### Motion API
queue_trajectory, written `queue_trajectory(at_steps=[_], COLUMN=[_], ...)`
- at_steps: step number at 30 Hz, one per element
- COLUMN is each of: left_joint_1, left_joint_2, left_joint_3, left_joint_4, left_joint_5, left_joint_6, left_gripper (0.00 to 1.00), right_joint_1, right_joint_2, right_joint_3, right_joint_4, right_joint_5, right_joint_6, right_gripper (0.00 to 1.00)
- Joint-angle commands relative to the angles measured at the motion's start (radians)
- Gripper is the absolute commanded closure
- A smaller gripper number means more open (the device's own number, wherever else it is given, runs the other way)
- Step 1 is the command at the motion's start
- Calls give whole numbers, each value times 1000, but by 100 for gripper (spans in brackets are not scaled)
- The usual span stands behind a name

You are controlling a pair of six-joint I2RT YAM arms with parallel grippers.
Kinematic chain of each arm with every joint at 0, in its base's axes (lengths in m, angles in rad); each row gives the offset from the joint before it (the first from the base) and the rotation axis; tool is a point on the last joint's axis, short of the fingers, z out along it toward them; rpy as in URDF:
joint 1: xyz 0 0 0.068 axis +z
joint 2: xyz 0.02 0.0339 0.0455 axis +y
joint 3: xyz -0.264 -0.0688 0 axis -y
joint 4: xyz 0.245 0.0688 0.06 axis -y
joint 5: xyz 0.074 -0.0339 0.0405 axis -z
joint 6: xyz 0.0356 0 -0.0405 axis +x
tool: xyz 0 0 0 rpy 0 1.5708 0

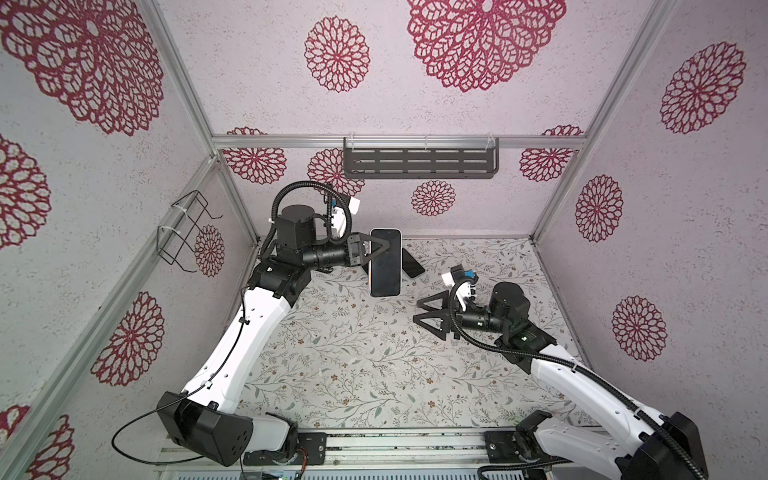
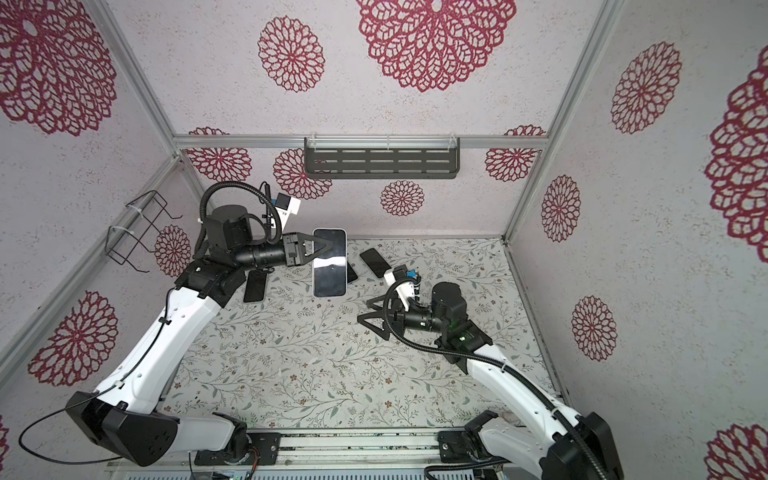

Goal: Take the phone out of the phone case

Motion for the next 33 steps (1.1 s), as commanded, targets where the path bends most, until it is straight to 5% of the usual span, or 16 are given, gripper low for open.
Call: queue_trajectory(at_steps=[1,21,33], left_joint_1=[-8,-50,-58], left_joint_2=[3,-22,-25], left_joint_3=[44,50,34], left_joint_4=[-39,-100,-70], left_joint_5=[66,76,83], left_joint_6=[104,222,204], left_gripper=[100,100,100], right_joint_1=[17,89,89], right_joint_2=[15,156,169], right_joint_3=[50,183,184], right_joint_4=[52,56,78], right_joint_5=[-73,-94,-95], right_joint_6=[1,-31,-34], right_gripper=[24,36,56])
